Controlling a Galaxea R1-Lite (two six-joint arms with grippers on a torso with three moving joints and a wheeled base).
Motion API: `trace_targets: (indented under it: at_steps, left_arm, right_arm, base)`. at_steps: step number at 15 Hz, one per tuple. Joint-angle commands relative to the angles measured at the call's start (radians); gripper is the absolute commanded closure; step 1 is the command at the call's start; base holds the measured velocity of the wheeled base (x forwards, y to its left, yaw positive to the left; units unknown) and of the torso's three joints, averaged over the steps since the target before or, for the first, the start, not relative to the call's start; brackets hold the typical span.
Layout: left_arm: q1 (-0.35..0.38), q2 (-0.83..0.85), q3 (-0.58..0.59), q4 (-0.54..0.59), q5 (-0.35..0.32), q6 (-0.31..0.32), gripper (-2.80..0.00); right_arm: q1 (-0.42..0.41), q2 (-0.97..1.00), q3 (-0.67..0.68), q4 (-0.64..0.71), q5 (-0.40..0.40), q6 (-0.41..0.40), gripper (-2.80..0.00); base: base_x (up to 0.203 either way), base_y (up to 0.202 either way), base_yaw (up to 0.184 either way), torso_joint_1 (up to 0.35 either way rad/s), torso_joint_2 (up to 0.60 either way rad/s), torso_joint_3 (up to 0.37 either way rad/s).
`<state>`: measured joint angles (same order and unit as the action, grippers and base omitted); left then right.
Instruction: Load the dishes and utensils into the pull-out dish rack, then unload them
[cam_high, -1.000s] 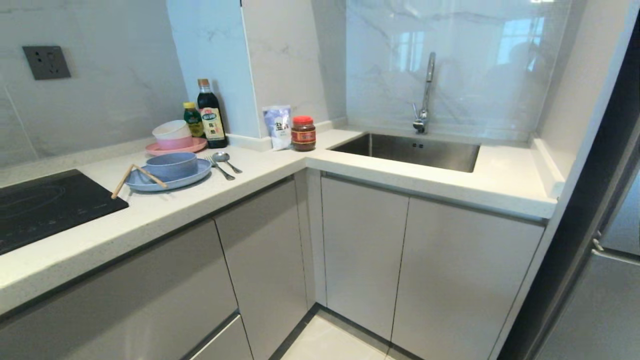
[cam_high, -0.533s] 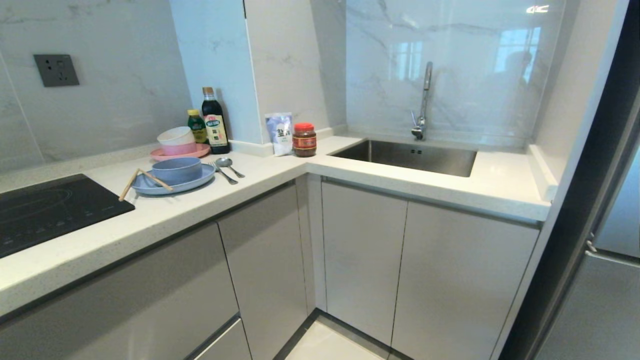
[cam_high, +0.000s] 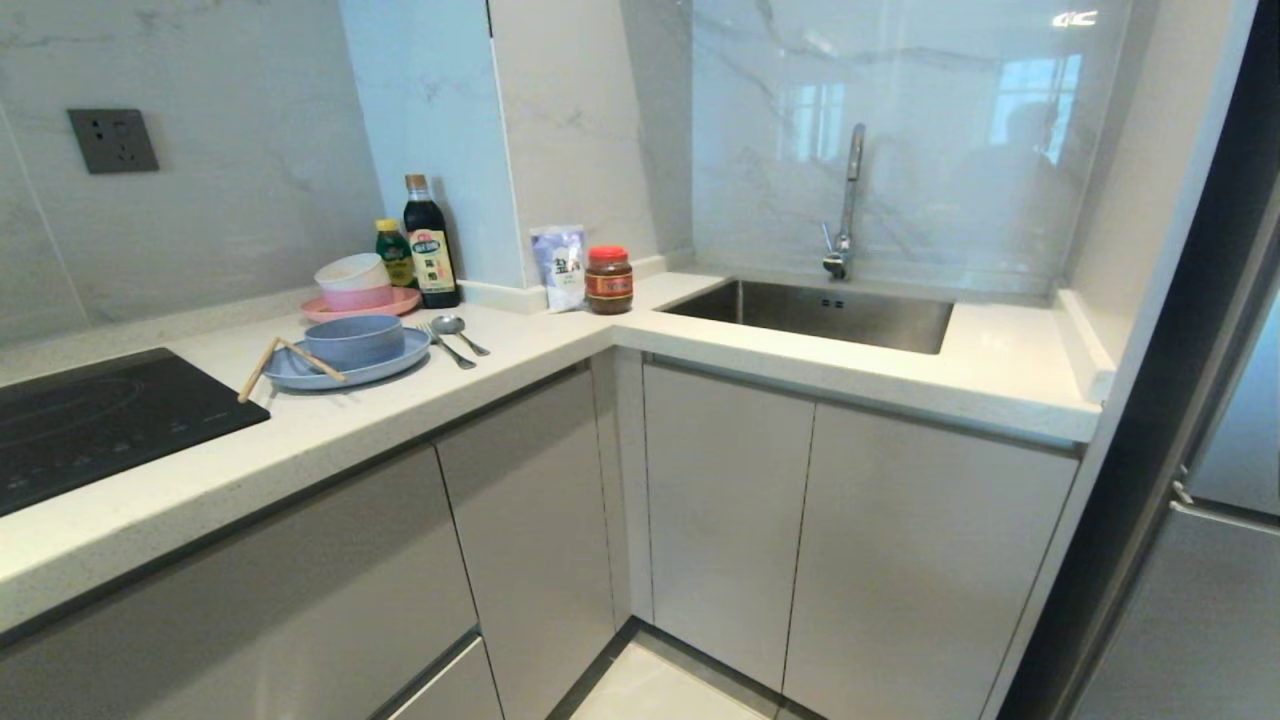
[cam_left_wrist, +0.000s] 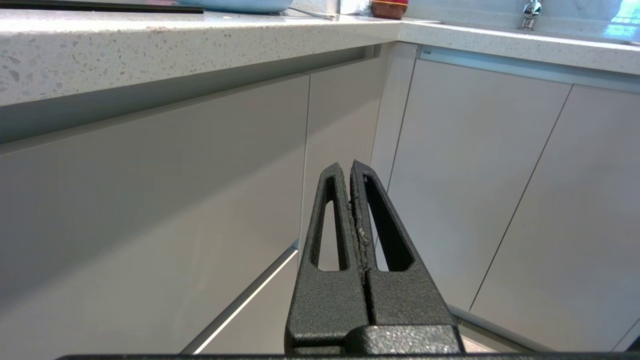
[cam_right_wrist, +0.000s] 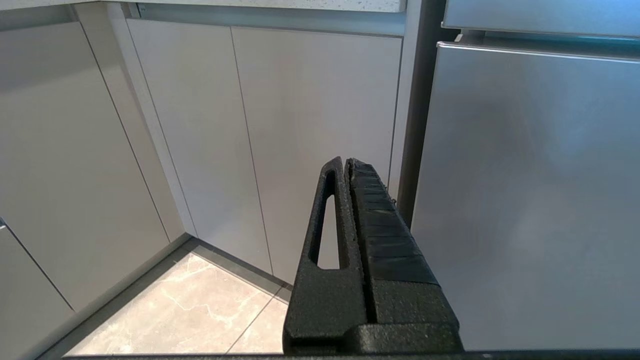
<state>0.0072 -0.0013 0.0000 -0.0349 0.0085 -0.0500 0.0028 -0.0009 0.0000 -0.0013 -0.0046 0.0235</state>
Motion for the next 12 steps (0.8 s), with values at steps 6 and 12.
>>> trace_targets:
  at_steps: [6,12]
  left_arm:
    - [0.000,0.001,0.017,0.000,0.001,-0.001,0.00]
    - [0.000,0.001,0.017,0.000,0.001,-0.001,0.00]
  right_arm:
    - [0.000,-0.004,0.002,0.000,0.000,-0.002,0.00]
    - [0.000,-0.004,0.002,-0.002,0.000,-0.002,0.00]
  base:
    - [0.000,0.000,0.000,0.000,0.00,0.000]
    - [0.000,0.000,0.000,0.000,0.00,0.000]
